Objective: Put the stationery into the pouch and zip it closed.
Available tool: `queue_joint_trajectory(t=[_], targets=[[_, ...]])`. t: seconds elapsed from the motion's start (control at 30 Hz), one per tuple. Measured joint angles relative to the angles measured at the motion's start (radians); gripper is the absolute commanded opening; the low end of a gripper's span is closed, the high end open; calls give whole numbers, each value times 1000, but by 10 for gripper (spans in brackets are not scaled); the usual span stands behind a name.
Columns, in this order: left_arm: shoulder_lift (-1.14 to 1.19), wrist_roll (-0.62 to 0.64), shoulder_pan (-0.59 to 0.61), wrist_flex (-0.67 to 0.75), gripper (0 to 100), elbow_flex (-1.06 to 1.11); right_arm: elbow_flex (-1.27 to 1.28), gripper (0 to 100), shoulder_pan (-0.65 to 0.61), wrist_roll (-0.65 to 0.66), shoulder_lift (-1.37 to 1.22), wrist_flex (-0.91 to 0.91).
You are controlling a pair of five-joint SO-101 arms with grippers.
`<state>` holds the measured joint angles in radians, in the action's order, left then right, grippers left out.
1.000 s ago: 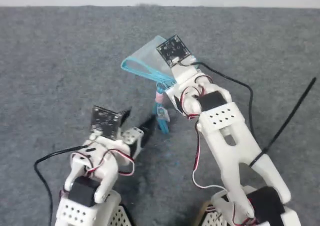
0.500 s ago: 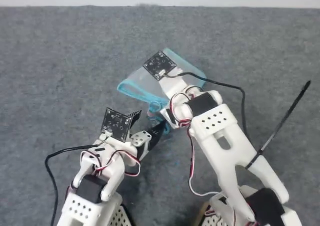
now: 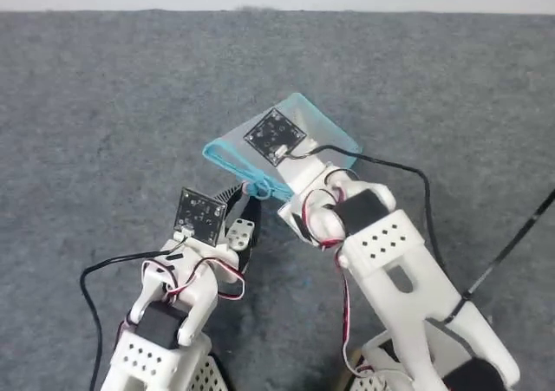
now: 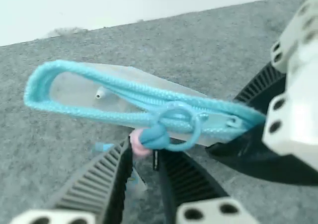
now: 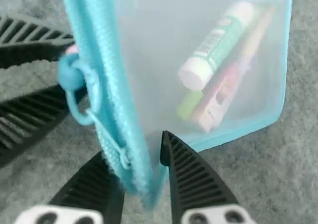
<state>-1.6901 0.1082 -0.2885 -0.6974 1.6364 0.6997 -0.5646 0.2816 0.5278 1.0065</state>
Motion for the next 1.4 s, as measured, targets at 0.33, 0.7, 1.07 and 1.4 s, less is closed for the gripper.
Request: queue_joint_trajectory(t=[0.33,0.7,1.07,1.4], targets=[[0,-2,150,57,10,0,123,6,138,46,14,-91],[2,-5,236,64,10,9,137,6,226,63,14,-104],[2,-5,233,64,10,11,232,6,364,132,18,-121],[3,-6,226,64,11,32,304,6,443,170,18,-181]])
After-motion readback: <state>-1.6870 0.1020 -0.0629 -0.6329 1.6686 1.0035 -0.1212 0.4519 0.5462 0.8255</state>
